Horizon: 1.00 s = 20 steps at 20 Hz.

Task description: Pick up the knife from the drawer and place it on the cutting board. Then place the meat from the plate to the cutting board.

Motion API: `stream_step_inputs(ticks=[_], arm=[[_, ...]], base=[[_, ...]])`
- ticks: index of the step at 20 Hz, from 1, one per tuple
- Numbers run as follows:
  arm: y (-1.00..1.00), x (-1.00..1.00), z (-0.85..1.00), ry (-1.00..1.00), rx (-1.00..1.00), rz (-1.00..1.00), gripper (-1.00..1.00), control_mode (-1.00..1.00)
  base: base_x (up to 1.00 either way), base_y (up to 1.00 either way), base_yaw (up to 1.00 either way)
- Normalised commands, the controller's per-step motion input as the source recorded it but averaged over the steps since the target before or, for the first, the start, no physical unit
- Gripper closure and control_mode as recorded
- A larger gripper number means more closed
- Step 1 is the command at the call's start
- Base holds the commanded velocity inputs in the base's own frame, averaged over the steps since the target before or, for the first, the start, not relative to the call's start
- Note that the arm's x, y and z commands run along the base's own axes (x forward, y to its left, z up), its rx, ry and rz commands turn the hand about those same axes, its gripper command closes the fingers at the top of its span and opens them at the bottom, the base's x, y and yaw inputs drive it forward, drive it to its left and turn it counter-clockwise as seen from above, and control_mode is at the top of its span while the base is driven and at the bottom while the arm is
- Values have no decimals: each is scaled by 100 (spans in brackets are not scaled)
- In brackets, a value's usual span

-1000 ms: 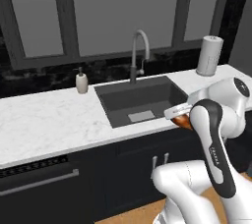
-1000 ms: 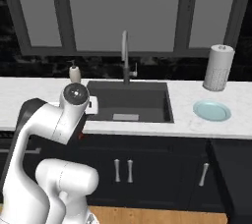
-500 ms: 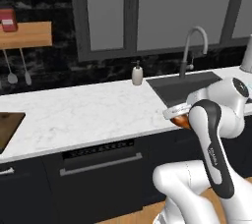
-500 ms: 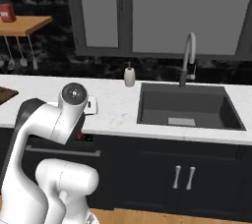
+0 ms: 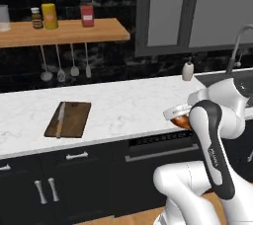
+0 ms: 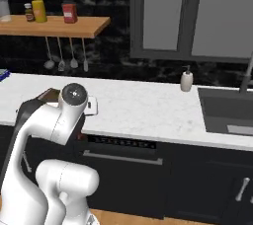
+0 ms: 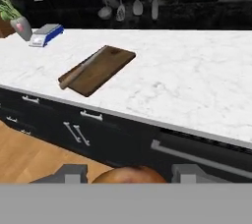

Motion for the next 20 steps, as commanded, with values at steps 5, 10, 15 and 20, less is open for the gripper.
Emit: stream_step_inputs(ticks=[5,10,15,20], arm=[[0,0,0,0,0,0,100,100],[0,0,0,0,0,0,100,100],[0,0,0,0,0,0,100,100],[0,0,0,0,0,0,100,100]], base=[[15,100,7],[16,89,2],[41,41,0],[61,32,0]])
